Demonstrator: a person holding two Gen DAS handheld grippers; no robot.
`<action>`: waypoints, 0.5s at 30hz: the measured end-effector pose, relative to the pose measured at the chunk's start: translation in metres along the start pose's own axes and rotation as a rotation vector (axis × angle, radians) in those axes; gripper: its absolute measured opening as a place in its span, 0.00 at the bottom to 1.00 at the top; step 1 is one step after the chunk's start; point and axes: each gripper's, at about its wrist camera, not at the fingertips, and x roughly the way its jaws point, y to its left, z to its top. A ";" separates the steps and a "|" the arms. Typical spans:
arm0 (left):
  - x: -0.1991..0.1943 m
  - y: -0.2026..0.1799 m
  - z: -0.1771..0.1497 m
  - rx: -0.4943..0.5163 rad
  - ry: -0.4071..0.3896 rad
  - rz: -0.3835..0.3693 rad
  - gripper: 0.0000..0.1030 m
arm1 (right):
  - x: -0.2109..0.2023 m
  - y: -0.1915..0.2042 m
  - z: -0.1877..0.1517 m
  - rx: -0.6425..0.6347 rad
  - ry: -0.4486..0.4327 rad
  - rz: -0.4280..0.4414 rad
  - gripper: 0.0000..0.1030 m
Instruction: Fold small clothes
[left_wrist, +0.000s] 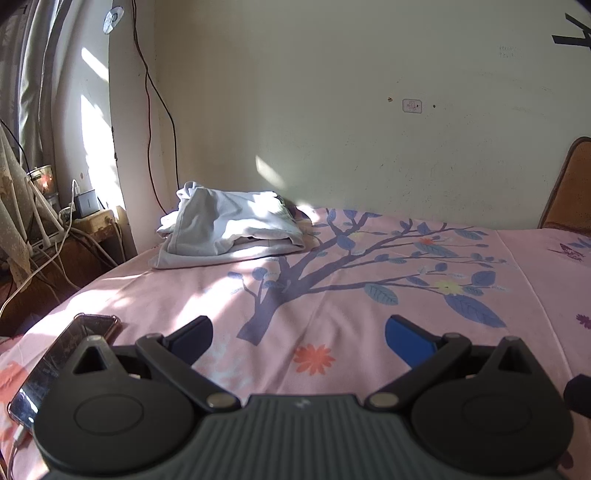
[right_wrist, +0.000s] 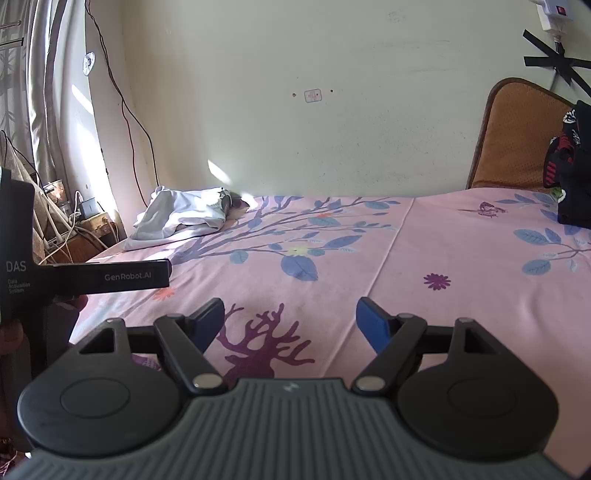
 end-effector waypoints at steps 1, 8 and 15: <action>-0.003 0.000 0.001 -0.003 -0.002 -0.001 1.00 | 0.000 0.000 0.000 0.000 -0.001 0.000 0.79; -0.008 -0.001 0.007 -0.032 0.037 -0.015 1.00 | -0.004 -0.003 0.000 0.021 -0.023 0.010 0.81; -0.007 -0.002 0.006 -0.040 0.079 -0.035 1.00 | -0.006 -0.004 0.000 0.035 -0.031 0.020 0.81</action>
